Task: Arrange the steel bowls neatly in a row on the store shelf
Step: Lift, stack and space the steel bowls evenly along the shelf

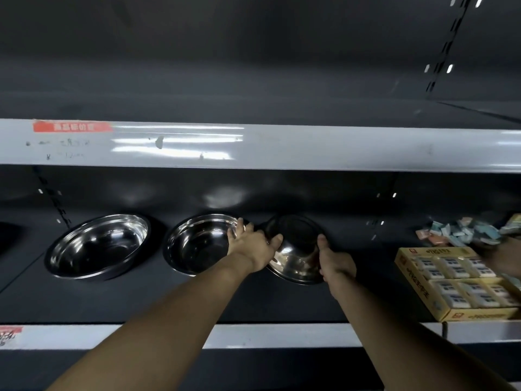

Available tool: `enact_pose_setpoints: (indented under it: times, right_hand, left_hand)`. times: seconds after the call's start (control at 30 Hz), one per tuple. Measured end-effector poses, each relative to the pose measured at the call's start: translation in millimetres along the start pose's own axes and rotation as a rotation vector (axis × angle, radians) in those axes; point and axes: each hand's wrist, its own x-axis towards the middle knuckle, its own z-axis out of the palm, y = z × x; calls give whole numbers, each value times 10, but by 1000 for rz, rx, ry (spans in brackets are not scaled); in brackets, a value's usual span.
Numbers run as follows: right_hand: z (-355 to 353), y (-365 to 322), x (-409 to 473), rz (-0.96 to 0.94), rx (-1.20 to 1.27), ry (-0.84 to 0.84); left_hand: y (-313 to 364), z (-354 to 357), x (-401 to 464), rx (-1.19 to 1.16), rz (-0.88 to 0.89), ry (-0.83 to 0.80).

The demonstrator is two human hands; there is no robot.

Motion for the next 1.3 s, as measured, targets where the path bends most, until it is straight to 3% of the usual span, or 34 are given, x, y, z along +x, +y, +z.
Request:
enact_pose_setpoints:
  times: [0.47, 0.97, 1.17, 1.3]
  right_hand:
    - [-248, -49, -535, -350, 192, 302]
    - [10, -231, -1413, -528, 333, 170]
    - [164, -391, -1614, -402, 528, 130]
    - [231, -499, -1701, -316, 583, 106]
  left_hand:
    - [31, -276, -430, -242, 112, 131]
    - [-656, -585, -865, -1047, 54, 43]
    - [-981, -729, -936, -1254, -74, 70]
    - [-1222, -766, -1005, -1235, -100, 102]
